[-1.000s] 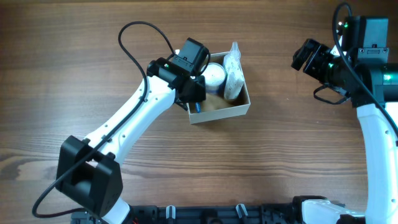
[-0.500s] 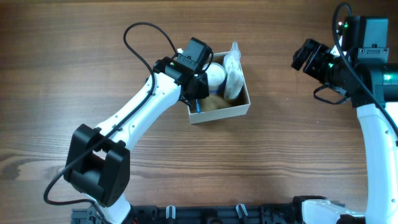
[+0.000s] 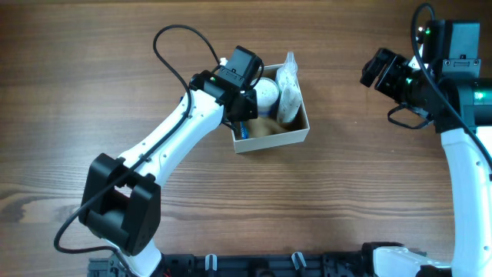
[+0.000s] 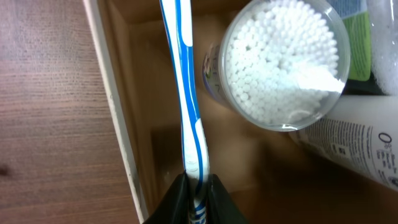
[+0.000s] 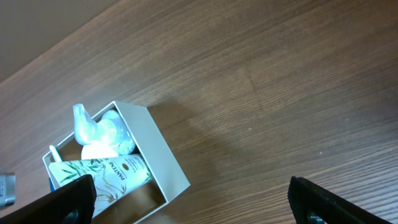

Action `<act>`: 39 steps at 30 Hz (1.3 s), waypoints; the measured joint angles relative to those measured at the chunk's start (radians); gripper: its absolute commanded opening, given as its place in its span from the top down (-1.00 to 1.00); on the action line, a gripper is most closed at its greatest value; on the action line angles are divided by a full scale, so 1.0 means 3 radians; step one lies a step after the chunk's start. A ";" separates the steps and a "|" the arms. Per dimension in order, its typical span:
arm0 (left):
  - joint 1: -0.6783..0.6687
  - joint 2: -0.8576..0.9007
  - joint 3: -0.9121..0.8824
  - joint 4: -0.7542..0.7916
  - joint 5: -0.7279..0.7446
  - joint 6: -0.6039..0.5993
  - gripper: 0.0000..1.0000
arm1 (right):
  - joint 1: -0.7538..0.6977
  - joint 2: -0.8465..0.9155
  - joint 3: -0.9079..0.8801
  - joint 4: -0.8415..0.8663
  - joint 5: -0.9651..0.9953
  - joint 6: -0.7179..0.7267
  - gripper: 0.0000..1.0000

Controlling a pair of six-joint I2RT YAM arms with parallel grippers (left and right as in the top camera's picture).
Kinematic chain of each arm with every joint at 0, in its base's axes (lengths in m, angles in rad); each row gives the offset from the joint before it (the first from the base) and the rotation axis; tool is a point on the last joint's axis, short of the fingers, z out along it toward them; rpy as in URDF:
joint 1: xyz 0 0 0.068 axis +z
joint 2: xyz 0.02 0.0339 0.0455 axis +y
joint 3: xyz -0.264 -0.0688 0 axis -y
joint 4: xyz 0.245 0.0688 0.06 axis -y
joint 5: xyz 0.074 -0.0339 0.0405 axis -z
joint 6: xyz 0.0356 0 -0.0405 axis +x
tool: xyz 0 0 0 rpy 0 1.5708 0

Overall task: Pack container
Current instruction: 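Carry the toothbrush over the box and lower it inside, then release the toothbrush in the box and withdraw the left gripper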

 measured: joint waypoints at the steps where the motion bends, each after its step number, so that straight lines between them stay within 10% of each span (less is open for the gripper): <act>1: 0.0000 0.0000 0.0000 -0.0006 0.0000 0.0065 0.68 | 0.0000 0.0000 0.0000 0.0000 0.0000 -0.0001 -0.99; 6: 0.0000 0.0000 0.0000 -0.0118 0.0000 0.0271 -0.05 | 0.0000 0.0000 0.0000 0.0000 -0.0001 0.0000 -0.99; 11: 0.0023 -0.0004 0.0001 -0.0212 0.0008 0.0361 -0.32 | 0.0000 0.0000 0.0000 0.0000 -0.0001 0.0000 -0.99; 23: 0.1291 -0.0060 0.0001 -0.0411 0.0273 0.0685 -0.36 | 0.0000 0.0000 0.0000 0.0000 0.0000 0.0000 -0.99; 29: 0.1086 -0.0362 0.0001 -0.0453 0.0670 0.0692 -0.36 | -0.0001 0.0000 0.0000 0.0000 0.0000 0.0000 -0.99; 39: 0.1203 -0.0376 0.0001 -0.0323 -0.0051 0.0584 -0.29 | 0.0000 0.0000 0.0000 0.0000 -0.0001 0.0000 -0.99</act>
